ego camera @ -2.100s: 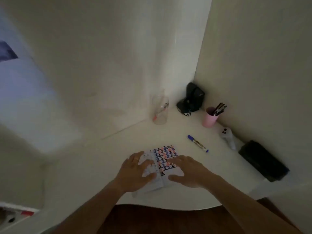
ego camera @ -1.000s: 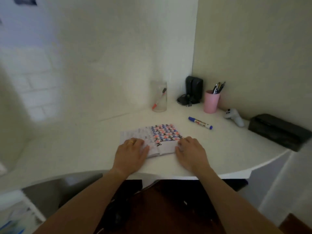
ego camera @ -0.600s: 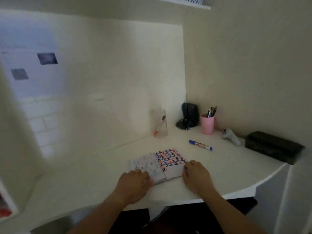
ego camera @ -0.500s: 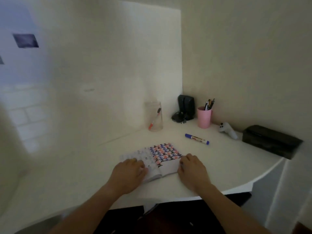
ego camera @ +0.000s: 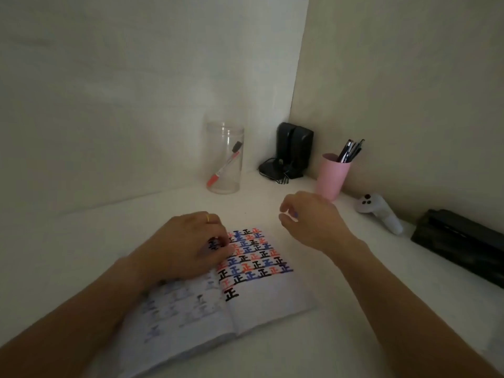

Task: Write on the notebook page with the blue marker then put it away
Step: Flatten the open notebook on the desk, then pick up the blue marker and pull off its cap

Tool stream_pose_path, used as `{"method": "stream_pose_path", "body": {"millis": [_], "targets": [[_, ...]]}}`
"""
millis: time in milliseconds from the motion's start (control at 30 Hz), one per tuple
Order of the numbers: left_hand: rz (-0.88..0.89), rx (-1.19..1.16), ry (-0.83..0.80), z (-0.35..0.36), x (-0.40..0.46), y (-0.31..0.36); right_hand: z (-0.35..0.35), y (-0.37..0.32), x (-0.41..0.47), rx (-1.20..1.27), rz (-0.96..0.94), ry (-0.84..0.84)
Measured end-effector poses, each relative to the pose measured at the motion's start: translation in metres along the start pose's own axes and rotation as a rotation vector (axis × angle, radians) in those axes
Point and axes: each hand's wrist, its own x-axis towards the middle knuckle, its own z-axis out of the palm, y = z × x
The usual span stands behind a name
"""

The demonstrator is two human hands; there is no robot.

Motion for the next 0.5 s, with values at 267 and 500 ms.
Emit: {"method": "stream_pose_path", "body": {"millis": [267,500], "targets": [[0.034,-0.034,0.015,0.007,-0.004,-0.007,0.044,0.028,0.011,-0.203,0.168,-0.065],[-0.013,-0.04,-0.021,0.002,-0.006,-0.001,0.03,0.002,0.004,0.352,0.07,-0.066]]}}
